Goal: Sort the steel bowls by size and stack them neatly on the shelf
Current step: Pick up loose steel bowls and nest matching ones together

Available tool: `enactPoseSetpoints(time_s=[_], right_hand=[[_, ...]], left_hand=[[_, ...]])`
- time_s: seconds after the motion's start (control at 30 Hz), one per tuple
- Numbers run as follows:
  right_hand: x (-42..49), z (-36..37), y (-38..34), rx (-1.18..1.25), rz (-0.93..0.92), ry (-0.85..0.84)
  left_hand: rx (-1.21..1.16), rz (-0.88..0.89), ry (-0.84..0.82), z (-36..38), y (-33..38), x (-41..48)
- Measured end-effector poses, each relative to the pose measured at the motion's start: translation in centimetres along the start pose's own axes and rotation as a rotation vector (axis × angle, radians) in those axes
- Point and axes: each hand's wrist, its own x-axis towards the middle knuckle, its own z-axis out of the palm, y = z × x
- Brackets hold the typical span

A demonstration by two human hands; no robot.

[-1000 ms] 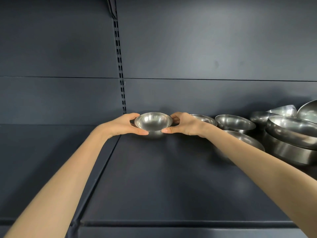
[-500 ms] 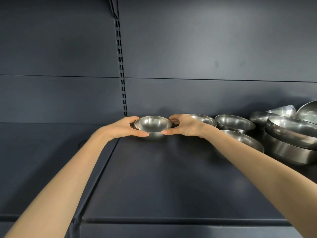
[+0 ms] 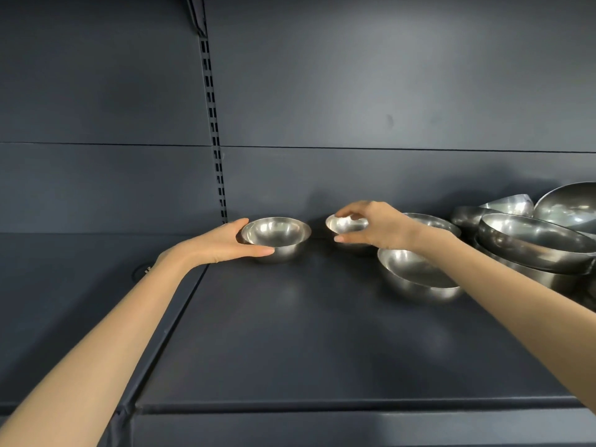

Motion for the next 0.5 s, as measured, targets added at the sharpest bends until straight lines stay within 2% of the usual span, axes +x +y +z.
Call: enactPoseSetpoints(time_s=[0.1,0.2,0.33,0.5], right_hand=[[-1.4,-0.8,1.5,-0.037,-0.012,0.031],[-2.4,-1.6,2.8,-0.085,-0.023,0.053],[-2.8,-2.4,4.1,-0.112,-0.015,0.065],[-2.6,-3.2,5.5,-0.127,-0.003,0.033]], left_hand=[[0.057,0.061,0.163,0.0,0.6,-0.1],[0.113,0.215,0.296,0.0,2.3,-0.1],[0.166,0.396,0.277,1.2,5.7,0.7],[0.242,0.51,0.166,4.0,8.8,2.6]])
